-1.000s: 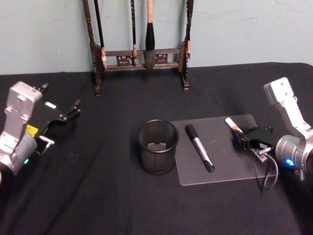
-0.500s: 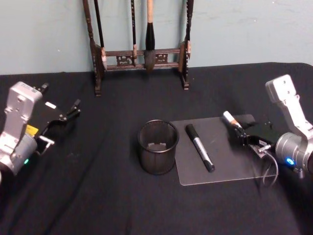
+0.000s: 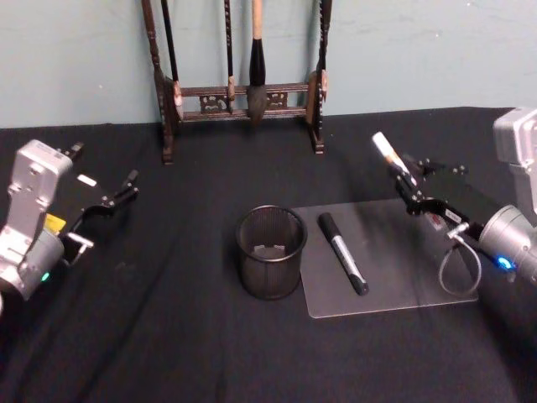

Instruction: Pick up the water-based marker from the table and place it into the pen holder.

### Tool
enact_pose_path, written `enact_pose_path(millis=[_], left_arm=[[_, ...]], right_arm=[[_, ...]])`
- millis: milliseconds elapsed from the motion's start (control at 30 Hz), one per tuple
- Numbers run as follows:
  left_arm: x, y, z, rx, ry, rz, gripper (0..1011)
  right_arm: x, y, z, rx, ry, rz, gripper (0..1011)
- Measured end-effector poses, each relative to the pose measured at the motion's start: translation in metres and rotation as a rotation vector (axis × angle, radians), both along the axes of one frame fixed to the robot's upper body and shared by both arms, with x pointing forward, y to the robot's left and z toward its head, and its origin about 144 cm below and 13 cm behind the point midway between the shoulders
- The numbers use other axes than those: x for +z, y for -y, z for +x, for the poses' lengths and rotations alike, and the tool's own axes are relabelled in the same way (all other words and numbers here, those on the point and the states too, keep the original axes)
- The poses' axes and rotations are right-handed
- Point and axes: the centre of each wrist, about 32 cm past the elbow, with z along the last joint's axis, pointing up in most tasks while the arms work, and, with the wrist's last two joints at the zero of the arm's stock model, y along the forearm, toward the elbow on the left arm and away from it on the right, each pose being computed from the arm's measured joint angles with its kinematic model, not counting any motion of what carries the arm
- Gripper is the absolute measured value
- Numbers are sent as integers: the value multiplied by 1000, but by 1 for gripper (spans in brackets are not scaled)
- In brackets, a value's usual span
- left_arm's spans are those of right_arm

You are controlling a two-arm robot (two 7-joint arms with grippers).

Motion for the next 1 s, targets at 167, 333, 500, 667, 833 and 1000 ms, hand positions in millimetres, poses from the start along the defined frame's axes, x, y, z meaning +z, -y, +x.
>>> enact_pose_path(millis=[167, 333, 500, 667, 833, 1000], left_arm=[[0, 0, 0, 0, 0, 0, 1001], [0, 0, 0, 0, 0, 0, 1001], [0, 0, 0, 0, 0, 0, 1001], [0, 0, 0, 0, 0, 0, 1001], [0, 0, 0, 0, 0, 0, 1001], [0, 0, 0, 0, 0, 0, 1001]], right_arm=[[-4, -4, 0, 52, 126, 68, 178], [-7, -11, 2, 82, 191, 131, 178], [-10, -20, 6, 111, 226, 184, 178], [-14, -31, 11, 157, 227, 223, 178], [-16, -41, 16, 209, 217, 241, 178], [-17, -51, 23, 258, 206, 245, 178]])
